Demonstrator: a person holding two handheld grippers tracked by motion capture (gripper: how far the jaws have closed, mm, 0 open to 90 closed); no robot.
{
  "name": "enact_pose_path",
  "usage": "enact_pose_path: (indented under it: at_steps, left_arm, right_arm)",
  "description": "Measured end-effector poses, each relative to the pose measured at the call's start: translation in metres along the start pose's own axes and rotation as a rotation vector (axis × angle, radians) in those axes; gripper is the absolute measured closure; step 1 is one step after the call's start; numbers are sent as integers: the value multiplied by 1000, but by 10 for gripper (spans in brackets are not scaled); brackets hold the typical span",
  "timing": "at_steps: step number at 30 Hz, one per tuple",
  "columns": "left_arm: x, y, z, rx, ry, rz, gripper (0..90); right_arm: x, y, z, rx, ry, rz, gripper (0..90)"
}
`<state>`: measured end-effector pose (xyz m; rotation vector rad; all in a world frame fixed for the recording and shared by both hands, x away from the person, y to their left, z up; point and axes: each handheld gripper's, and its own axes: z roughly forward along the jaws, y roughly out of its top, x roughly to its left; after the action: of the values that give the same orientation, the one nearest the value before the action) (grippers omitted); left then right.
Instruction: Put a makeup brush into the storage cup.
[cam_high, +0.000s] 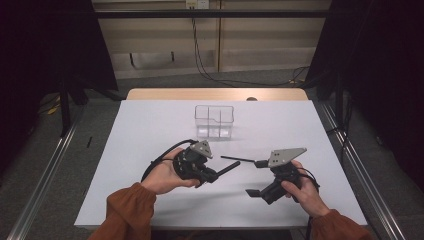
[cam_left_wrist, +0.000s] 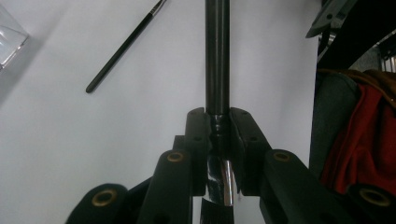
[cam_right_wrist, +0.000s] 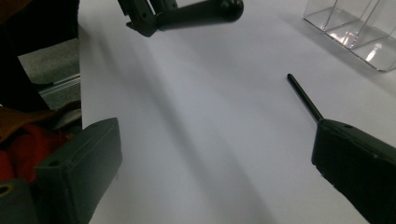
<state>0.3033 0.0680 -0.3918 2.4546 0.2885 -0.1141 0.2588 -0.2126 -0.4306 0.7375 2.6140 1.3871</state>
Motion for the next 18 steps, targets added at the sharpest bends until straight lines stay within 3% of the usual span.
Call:
enact_pose_path:
  at_steps: [11, 18]
  left_arm:
    - [-4, 7, 9, 72, -3, 19, 785]
    - [-4, 7, 13, 113, -5, 22, 785]
  right_arm:
    - [-5, 17, 14, 100, 84, -39, 23]
    - [-6, 24, 22, 154, 91, -75, 33]
